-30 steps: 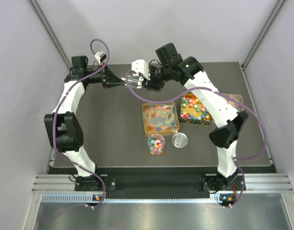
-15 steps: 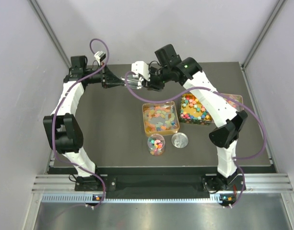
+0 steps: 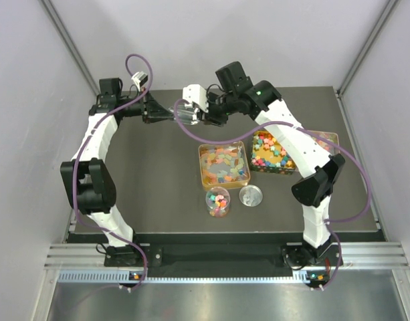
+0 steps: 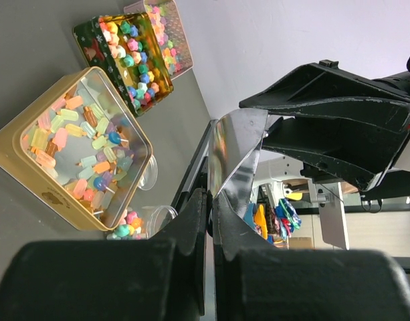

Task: Pack the candies
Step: Adjust the spatula, then scoop the fake candies from the storage box.

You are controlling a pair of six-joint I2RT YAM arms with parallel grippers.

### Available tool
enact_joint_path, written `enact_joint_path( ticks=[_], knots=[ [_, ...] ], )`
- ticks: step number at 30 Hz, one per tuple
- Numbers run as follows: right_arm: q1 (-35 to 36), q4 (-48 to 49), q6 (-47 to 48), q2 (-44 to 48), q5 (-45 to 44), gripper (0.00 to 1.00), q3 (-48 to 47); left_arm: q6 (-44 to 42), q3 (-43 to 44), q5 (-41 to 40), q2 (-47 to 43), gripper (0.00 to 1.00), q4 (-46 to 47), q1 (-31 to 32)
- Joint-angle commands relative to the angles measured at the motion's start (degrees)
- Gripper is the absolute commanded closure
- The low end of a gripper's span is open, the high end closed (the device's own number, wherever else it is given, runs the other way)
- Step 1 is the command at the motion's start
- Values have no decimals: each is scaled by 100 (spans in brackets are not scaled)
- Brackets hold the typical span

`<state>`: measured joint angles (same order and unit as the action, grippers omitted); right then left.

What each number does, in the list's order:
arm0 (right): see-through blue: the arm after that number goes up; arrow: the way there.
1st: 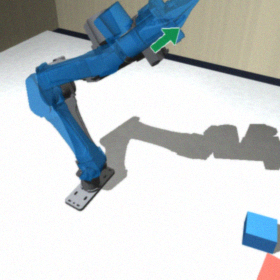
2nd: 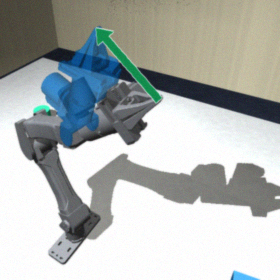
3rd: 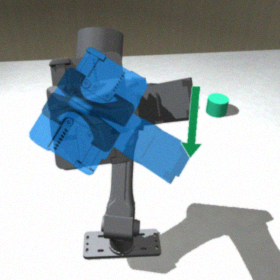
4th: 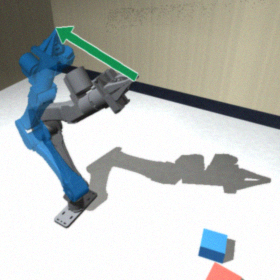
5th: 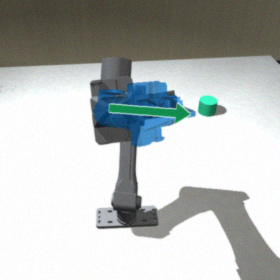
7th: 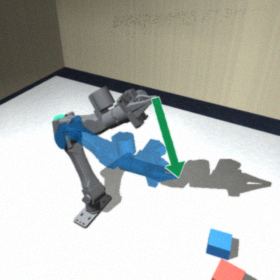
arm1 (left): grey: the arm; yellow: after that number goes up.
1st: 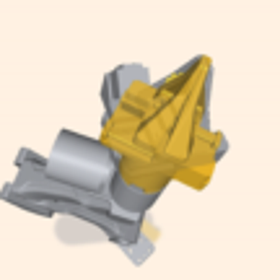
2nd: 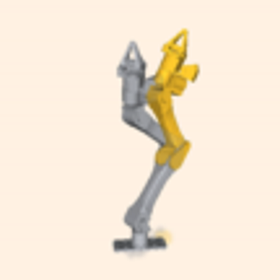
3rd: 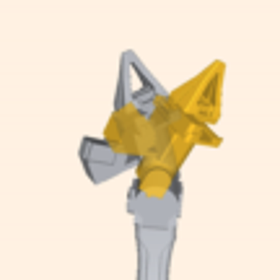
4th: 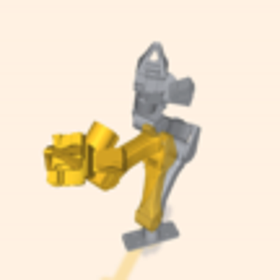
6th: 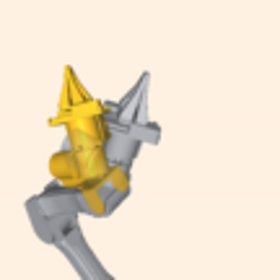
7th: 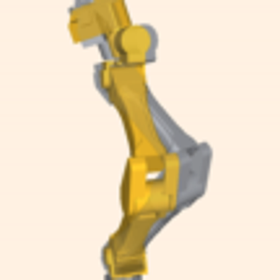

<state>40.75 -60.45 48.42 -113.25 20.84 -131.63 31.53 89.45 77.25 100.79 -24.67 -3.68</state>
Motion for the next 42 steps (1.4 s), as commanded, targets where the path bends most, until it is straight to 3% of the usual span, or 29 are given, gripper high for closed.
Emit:
enact_joint_path(
  ticks=[1, 3, 6, 7, 13, 15, 17, 21, 23, 26, 27, 28, 33, 42],
  knots=[
    [100, 244, 18, 348, 96, 66, -29, -121, 222, 106, 28, 100, 6, 69],
    [100, 226, 35, 348, 96, 70, -47, -112, 257, 106, 63, 100, -3, 87],
    [100, 209, 62, 313, 104, 89, -47, -112, 327, 106, 116, 100, -3, 87],
    [100, 209, 53, 312, 104, 100, -38, -121, 336, 106, 133, 100, 6, 96],
    [91, 86, 202, 295, -62, 100, -20, -112, 380, 62, 221, 98, 14, 87],
    [47, 33, 325, 295, -212, 100, 6, -77, 406, 71, 221, 74, 93, 70],
    [-110, -116, 483, 312, -343, 100, 58, -24, 450, 132, 221, 56, 225, 26],
    [-392, -485, 1517, 470, -712, 100, 583, -49, 652, -25, 283, 39, 156, -273],
    [-419, -469, 1932, 628, -1141, 100, 1023, -452, 854, -236, 353, 39, -577, -396],
    [-401, -100, 2968, 988, -1939, 100, 2209, -2190, 1644, -1253, 476, 39, -2359, -449],
    [-410, 66, 3537, 1146, -2170, 100, 2839, -2943, 1924, -1753, 502, 41, -2681, -406],
    [-410, 468, 3829, 1208, -2416, 100, 3123, -3107, 1979, -1940, 503, 42, -2814, -388],
    [-472, 1385, 5114, 1175, -3059, 100, 4048, -3180, 1708, -2241, 415, 44, -2764, -405],
    [-489, 1764, 5633, 392, -3710, 100, 3654, -3284, 1365, -2206, 248, 46, -2798, -388]
  ],
)
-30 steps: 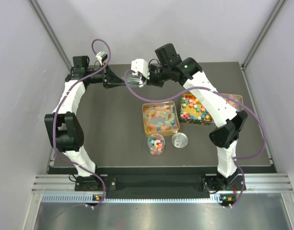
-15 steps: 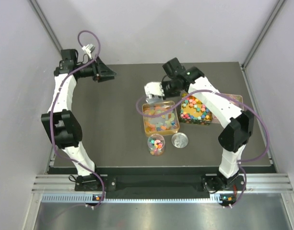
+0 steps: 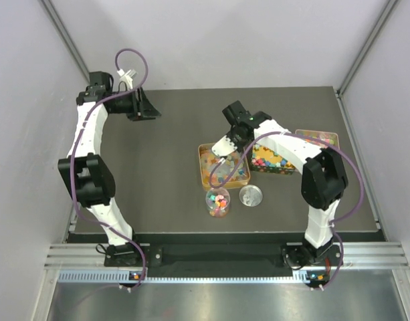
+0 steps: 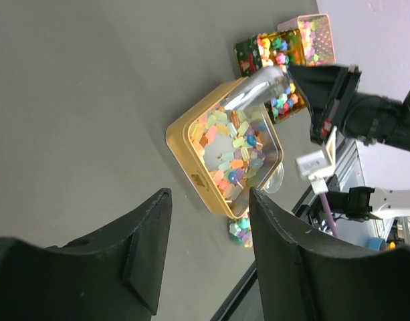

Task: Pack the candies
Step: Scoop the fake candies from the storage box.

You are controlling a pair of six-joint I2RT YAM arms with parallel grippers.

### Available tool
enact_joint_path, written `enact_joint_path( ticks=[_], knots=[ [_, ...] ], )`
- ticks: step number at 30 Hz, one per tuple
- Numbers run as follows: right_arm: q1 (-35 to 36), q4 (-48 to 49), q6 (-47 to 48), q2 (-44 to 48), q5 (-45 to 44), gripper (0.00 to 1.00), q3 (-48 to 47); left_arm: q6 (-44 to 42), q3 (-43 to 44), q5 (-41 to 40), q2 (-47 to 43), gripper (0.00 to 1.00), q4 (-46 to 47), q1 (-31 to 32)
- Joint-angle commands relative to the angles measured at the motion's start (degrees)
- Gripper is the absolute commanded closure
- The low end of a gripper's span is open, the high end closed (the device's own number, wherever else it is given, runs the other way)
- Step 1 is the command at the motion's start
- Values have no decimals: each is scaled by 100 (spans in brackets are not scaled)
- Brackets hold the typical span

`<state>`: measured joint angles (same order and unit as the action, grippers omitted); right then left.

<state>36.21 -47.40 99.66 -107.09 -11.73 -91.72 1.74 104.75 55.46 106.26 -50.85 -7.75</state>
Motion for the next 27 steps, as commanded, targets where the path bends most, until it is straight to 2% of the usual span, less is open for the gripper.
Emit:
enact_joint_path(
  ticks=[1, 6, 13, 15, 20, 27],
  knots=[
    [-52, 477, 572, -242, -471, 100, -329, -358, -218, -35, -299, 46, -267, 10],
    [-35, 503, 739, -444, -752, 100, -320, -341, -982, 122, -343, 50, -539, 203],
    [140, 548, 608, -611, -1051, 100, -276, -824, -1817, 412, -194, 53, -1102, 1344],
    [229, 565, 529, -577, -1051, 100, -145, -824, -2002, 544, 8, 53, -1103, 1504],
    [519, 574, 362, -541, -1042, 100, 58, -1069, -1819, 659, 719, 56, -1278, 1619],
    [686, 644, 256, -506, -946, 100, 233, -1053, -1660, 764, 1204, 61, -1173, 1619]
  ],
)
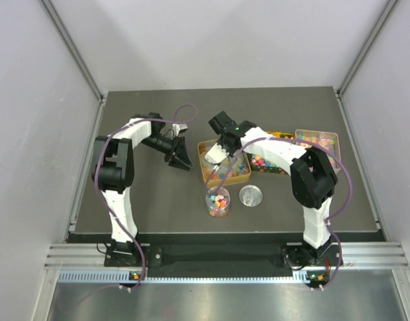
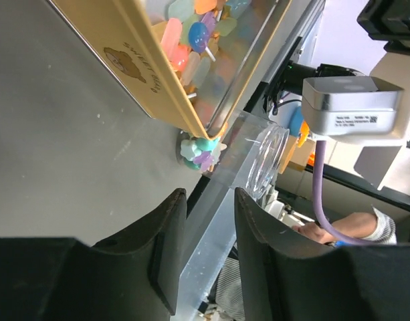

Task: Pack the candies
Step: Scoop the fake candies from the storage box.

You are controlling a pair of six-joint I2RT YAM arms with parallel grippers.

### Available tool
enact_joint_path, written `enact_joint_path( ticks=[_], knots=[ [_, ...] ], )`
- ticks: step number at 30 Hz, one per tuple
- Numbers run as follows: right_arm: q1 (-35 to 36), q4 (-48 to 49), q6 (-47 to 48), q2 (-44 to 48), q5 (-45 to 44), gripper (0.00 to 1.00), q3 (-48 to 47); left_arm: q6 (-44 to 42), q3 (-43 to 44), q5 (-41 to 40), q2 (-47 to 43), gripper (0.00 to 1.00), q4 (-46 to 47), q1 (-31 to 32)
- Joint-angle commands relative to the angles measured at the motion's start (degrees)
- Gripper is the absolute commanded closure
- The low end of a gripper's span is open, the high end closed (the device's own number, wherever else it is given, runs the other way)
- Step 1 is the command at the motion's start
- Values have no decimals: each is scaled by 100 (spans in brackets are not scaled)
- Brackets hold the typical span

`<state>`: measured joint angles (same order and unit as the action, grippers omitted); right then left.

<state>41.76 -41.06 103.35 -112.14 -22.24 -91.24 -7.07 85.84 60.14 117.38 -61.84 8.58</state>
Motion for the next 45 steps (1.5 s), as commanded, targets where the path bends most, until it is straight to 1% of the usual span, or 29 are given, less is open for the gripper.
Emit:
enact_joint_path(
  ticks=[1, 4, 10, 20, 25, 29, 36, 45],
  knots=[
    [148, 19, -131, -1, 141, 100, 203, -41, 214, 297, 153, 61, 57, -14],
    [219, 54, -140, 51, 228, 100, 326, 91, 336, 262, 416, 64, 138, 12],
    [254, 19, 9, 175, 431, 100, 563, -49, 784, 103, 1066, 66, -82, 258],
    [228, 19, 748, 649, 712, 100, 1170, 171, 864, 174, 1375, 67, 234, 381],
    [184, 28, 1108, 764, 1037, 100, 1328, 276, 1031, 244, 1472, 67, 357, 399],
    [210, -16, 1214, 571, 1099, 100, 1214, 338, 1110, 305, 1498, 67, 401, 399],
    [140, -271, 1275, 26, 1362, 100, 687, 329, 1128, 349, 1577, 67, 463, 417],
    [-98, -227, 1521, -431, 1556, 100, 538, 347, 1294, 455, 1683, 67, 428, 513]
  ],
)
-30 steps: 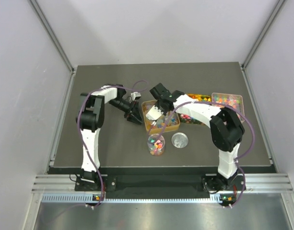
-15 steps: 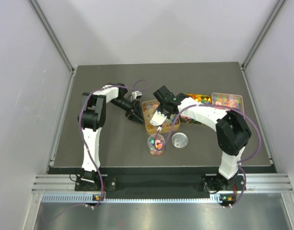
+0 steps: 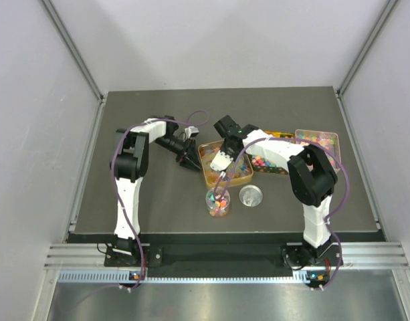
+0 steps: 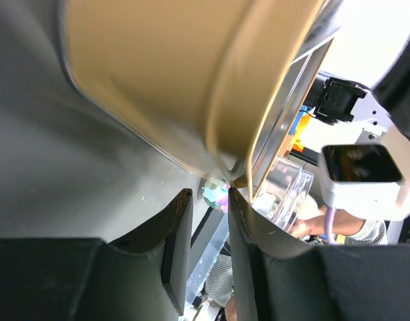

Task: Pack the candies
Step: Scoop the fake candies from the storage box.

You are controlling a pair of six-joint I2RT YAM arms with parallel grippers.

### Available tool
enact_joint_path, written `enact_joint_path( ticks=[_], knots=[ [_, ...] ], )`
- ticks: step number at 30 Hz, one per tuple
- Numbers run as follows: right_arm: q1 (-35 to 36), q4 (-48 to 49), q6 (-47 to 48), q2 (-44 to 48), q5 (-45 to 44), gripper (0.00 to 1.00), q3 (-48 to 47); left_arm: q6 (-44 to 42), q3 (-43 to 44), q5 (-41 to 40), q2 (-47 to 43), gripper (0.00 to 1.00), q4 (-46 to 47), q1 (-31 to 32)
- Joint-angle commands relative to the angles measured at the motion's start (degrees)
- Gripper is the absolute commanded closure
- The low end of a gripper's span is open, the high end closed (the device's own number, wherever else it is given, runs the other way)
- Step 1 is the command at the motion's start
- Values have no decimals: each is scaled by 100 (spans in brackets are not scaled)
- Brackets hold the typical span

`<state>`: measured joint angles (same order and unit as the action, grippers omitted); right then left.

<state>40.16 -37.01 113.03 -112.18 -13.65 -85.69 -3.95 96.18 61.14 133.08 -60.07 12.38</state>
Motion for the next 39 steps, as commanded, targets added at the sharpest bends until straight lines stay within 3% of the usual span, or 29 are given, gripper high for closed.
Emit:
enact_joint_path(
  ticks=[1, 16, 27, 33, 39],
  knots=[
    [62, -597, 562, -454, 697, 100, -35, 25, 278, 380, 139, 67, 242, 133],
    [220, -956, 632, -278, 732, 100, -572, 61, 577, 591, 350, 70, 180, 309],
    [440, -1097, -79, -603, 1022, 100, -993, 201, 911, 627, 526, 70, 259, 379],
    [423, -1228, -27, -428, 1031, 100, -774, 219, 946, 600, 544, 70, 277, 388],
    [273, -1150, 421, -58, 1206, 100, 95, 201, 955, 592, 526, 70, 268, 379]
  ],
)
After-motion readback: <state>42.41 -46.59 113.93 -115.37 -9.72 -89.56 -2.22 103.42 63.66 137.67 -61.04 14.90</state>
